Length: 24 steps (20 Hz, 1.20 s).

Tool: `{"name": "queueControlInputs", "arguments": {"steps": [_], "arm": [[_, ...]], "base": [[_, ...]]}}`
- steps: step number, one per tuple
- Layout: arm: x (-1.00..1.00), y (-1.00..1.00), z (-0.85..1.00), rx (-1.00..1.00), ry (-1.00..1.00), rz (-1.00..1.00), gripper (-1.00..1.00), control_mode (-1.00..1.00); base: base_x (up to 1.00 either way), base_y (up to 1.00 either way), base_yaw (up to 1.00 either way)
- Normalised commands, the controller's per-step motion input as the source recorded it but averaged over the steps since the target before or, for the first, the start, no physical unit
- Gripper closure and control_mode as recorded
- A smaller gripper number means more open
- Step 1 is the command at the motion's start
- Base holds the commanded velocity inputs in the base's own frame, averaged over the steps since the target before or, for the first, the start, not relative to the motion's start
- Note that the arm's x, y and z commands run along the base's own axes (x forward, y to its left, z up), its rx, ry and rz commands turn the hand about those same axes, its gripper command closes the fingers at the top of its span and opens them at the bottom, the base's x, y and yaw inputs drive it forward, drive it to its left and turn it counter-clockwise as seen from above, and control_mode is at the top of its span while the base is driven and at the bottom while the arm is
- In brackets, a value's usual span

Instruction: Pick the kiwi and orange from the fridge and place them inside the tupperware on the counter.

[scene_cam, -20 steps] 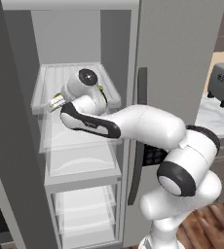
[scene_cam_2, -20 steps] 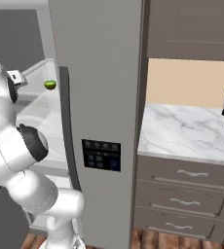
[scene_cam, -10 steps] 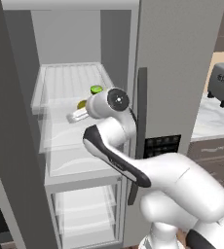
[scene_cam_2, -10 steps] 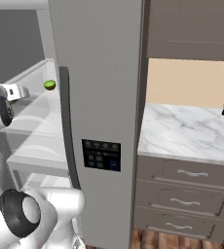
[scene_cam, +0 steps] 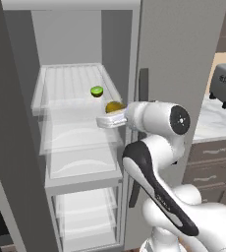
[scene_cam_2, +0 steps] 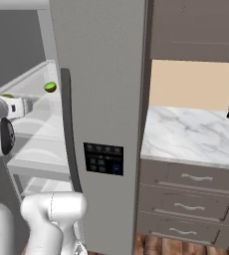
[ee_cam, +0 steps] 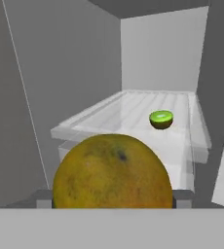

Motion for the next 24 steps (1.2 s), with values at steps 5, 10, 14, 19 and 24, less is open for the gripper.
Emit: {"name": "queueControlInputs", "arguments": {"steps": [5, 10, 14, 19, 24], "arm": [[-0.96, -0.75, 0.30, 0.09, 0.12, -0.09, 1.00, -1.00], [-0.75, -0.76, 0.35, 0.03, 0.30, -0.16, 1.00, -1.00], [-0.40, -0.75, 0.14, 0.00, 0.33, -0.20, 1.00, -1.00], [-0.10, -0.31, -0.01, 0.00, 0.04, -0.11, 1.00, -1.00], [-0.13, -0.28, -0.07, 0.00, 0.01, -0.05, 1.00, -1.00]], "base": [[0.00, 0.00, 0.00], [0.00, 0.00, 0.00], [0.00, 0.00, 0.00], [0.00, 0.00, 0.00], [0.00, 0.00, 0.00]]}}
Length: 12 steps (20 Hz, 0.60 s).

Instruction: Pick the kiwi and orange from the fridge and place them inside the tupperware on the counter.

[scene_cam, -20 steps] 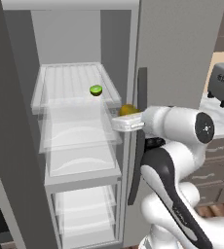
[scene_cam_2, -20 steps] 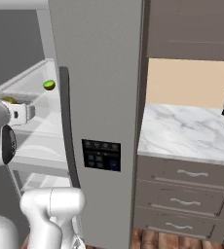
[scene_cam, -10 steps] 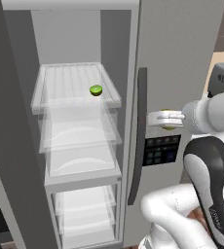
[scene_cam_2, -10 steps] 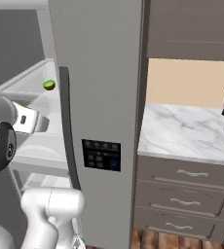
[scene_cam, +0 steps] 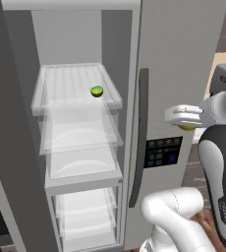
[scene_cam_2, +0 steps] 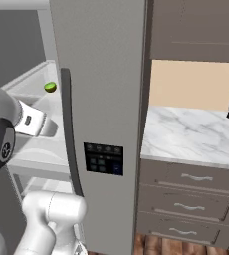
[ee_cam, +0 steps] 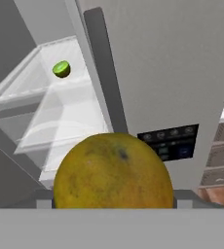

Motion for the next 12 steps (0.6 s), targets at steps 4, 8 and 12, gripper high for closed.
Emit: {"name": "queueControlInputs", "arguments": {"steps": [4, 8, 12], "arm": [[-0.10, -0.11, -0.14, 0.00, 0.01, -0.05, 1.00, 1.00], [0.00, 0.00, 0.00, 0.00, 0.00, 0.00, 1.00, 1.00], [0.00, 0.00, 0.00, 0.00, 0.00, 0.00, 1.00, 1.00]], "base": [[-0.04, -0.06, -0.02], [-0.06, -0.26, -0.04], [-0.33, -0.89, 0.00]]}}
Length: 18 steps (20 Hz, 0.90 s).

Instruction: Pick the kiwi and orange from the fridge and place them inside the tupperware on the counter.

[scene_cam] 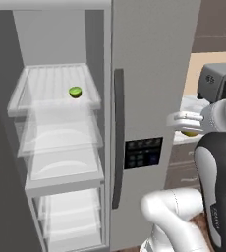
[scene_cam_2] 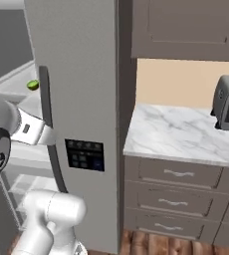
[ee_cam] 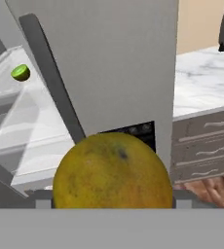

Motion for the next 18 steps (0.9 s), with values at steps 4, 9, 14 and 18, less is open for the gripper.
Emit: {"name": "queueControlInputs", "arguments": {"steps": [4, 9, 14, 18], "arm": [[0.00, 0.00, 0.00, 0.00, 0.00, 0.00, 1.00, 1.00], [0.00, 0.00, 0.00, 0.00, 0.00, 0.00, 1.00, 1.00], [0.00, 0.00, 0.00, 0.00, 0.00, 0.00, 1.00, 1.00], [0.00, 0.00, 0.00, 0.00, 0.00, 0.00, 1.00, 1.00]], "base": [[-0.26, -1.00, -0.01], [-0.07, -1.00, -0.06], [-0.01, -1.00, -0.08], [0.00, -1.00, -0.08]]}}
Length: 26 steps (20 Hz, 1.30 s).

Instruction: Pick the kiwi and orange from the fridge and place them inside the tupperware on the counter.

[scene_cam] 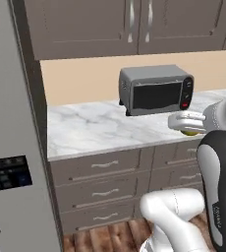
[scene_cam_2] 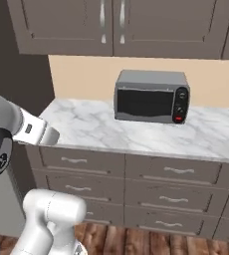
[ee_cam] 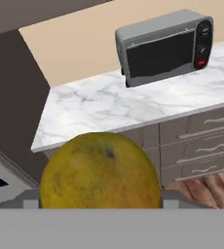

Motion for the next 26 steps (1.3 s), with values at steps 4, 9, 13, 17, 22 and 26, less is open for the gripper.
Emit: {"name": "queueControlInputs", "arguments": {"steps": [4, 9, 13, 17, 22, 26], "arm": [[0.00, 0.00, 0.00, 0.00, 0.00, 0.00, 1.00, 1.00], [0.00, 0.00, 0.00, 0.00, 0.00, 0.00, 1.00, 1.00], [0.00, 0.00, 0.00, 0.00, 0.00, 0.00, 1.00, 1.00], [0.00, 0.00, 0.00, 0.00, 0.00, 0.00, 1.00, 1.00], [0.00, 0.00, 0.00, 0.00, 0.00, 0.00, 1.00, 1.00], [0.00, 0.00, 0.00, 0.00, 0.00, 0.00, 1.00, 1.00]], "base": [[0.00, -1.00, -0.09], [0.00, -1.00, -0.10], [0.22, -1.00, -0.13], [0.36, -1.00, -0.05], [0.47, -0.98, 0.00], [0.70, -0.67, 0.00]]}}
